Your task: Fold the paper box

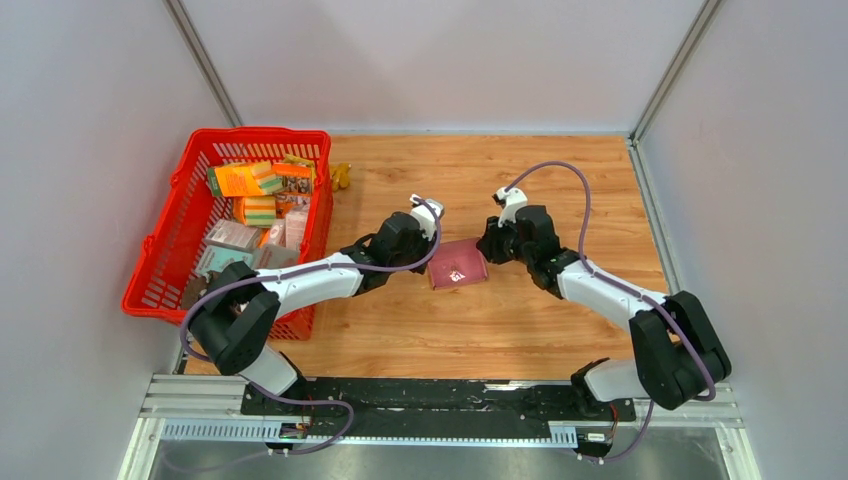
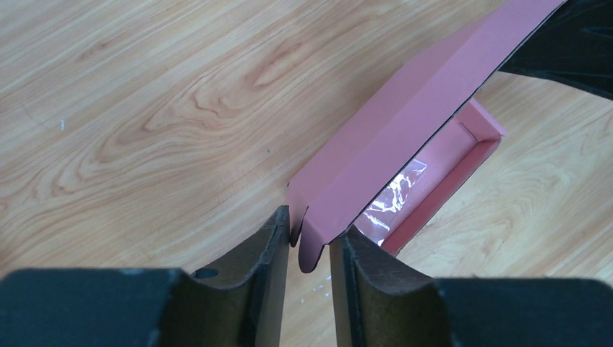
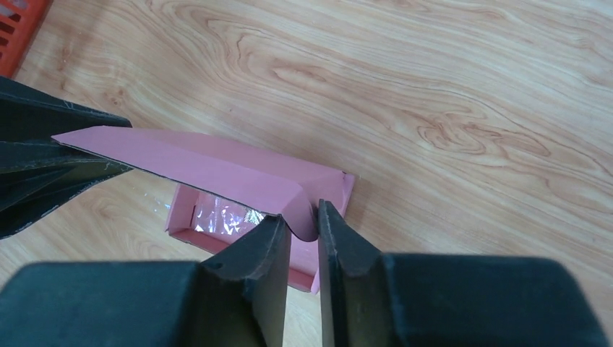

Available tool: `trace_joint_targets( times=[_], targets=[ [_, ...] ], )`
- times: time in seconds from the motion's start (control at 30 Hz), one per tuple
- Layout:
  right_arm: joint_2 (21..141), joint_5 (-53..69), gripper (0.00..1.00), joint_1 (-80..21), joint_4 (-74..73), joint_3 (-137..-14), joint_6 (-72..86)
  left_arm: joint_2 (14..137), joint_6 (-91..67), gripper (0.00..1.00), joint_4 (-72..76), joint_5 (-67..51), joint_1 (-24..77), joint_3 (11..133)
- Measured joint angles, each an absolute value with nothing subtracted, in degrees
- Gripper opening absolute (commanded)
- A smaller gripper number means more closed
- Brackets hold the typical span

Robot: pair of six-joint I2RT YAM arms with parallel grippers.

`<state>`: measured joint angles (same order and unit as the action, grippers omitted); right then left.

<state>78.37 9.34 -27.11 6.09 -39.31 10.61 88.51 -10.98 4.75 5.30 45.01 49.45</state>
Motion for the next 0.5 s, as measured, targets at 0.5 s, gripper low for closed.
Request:
trace_joint_targets(
  times=[0.5],
  targets=[
    [79.85, 4.47, 0.00, -30.94, 6.68, -40.21, 12.01, 90.54, -14.04, 0.00, 2.26, 13.32, 45.01, 52.53]
  ],
)
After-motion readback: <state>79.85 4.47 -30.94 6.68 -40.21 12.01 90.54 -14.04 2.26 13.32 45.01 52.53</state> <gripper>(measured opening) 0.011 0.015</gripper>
